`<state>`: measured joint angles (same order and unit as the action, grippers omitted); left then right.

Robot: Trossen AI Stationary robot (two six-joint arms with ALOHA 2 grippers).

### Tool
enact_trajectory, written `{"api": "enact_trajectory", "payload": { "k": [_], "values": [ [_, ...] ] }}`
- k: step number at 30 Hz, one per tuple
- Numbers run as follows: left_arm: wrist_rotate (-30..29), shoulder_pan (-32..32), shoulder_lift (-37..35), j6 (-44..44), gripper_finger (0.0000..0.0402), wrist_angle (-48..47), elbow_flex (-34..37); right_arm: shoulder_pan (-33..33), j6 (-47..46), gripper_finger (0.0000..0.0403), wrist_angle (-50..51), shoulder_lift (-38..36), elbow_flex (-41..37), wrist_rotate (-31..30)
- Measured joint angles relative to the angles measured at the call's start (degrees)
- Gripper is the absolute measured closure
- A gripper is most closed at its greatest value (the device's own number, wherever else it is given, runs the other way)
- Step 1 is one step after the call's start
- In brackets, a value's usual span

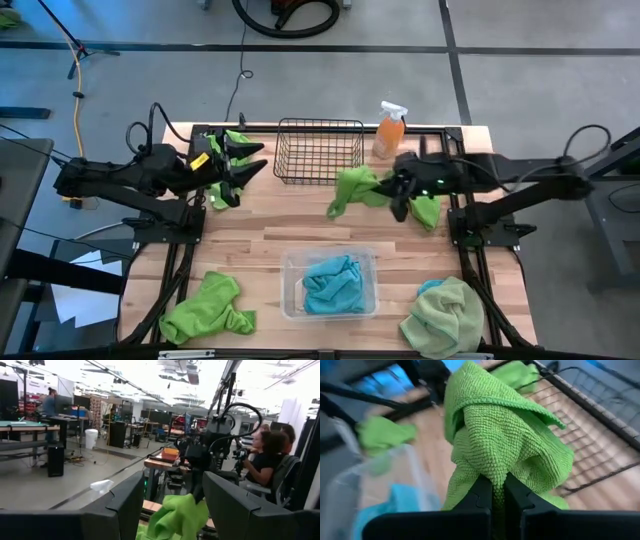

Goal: Sort microfiber towel by color & place in baskets
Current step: Put the middle green towel into the wire basket

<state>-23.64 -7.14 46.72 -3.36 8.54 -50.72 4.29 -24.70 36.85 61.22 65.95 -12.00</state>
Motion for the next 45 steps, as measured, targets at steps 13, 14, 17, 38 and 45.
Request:
{"api": "enact_trajectory", "payload": {
  "k": [13, 14, 17, 38, 45],
  "values": [
    [-0.2, 0.0, -0.02, 0.5, 0.0213, 0.15, 0.0, -1.56, 20.55, 0.0402, -50.55, -10.83, -23.49, 11.86],
    [-0.2, 0.0, -0.02, 0.5, 0.0213, 0.0, 0.0, -2.07, 20.85, 0.0402, -51.73, -10.07, -23.44, 13.22],
    [-0.2, 0.0, -0.02, 0.5, 0.0213, -0.56, 0.0, -3.47, 22.12, 0.0402, -52.62, -7.21, -21.76, 16.95],
    [-1.98, -0.02, 0.0, -0.92, 0.0213, -4.39, 0.0, -26.3, 18.01, 0.0402, -29.1, 19.69, 12.27, 22.42],
    [-4.13, -0.01, 0.0, -0.92, 0.0213, -4.4, 0.0, -31.06, 8.31, 0.0402, -6.81, 32.87, 31.76, 15.19]
  ]
}}
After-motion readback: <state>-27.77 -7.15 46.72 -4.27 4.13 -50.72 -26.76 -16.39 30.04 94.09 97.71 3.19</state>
